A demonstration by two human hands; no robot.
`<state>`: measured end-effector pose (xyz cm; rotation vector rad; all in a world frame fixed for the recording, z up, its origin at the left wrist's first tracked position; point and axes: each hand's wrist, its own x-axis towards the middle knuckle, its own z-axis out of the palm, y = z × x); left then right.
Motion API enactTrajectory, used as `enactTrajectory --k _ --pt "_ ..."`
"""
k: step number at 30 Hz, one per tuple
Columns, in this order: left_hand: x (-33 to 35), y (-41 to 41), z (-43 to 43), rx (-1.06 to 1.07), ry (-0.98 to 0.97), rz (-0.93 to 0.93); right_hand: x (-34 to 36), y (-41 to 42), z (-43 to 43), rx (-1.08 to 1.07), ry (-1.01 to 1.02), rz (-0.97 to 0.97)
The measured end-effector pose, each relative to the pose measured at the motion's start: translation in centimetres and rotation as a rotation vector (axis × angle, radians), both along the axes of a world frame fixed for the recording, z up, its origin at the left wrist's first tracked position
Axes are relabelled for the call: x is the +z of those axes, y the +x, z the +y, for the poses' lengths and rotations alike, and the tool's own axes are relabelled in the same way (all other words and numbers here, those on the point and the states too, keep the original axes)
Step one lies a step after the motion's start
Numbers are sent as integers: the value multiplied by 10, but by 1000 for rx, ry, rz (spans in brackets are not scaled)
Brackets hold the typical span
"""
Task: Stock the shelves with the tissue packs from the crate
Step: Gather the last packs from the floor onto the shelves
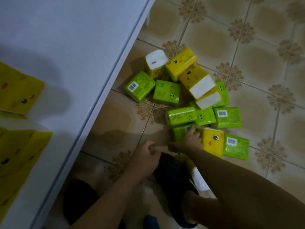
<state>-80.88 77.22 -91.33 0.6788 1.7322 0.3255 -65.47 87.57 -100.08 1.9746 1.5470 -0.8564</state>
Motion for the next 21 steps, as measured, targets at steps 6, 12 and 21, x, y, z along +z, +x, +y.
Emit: enactTrajectory --k 6,12,21 --pt "-1 -8 -15 88 -53 -28 -20 -6 -7 -15 171 -116" --pt "40 -7 -5 375 -161 -122 57 -12 -6 -876 -111 747" --pt "188 -22 -9 598 30 -467 229 -31 -50 -961 -656 1689"
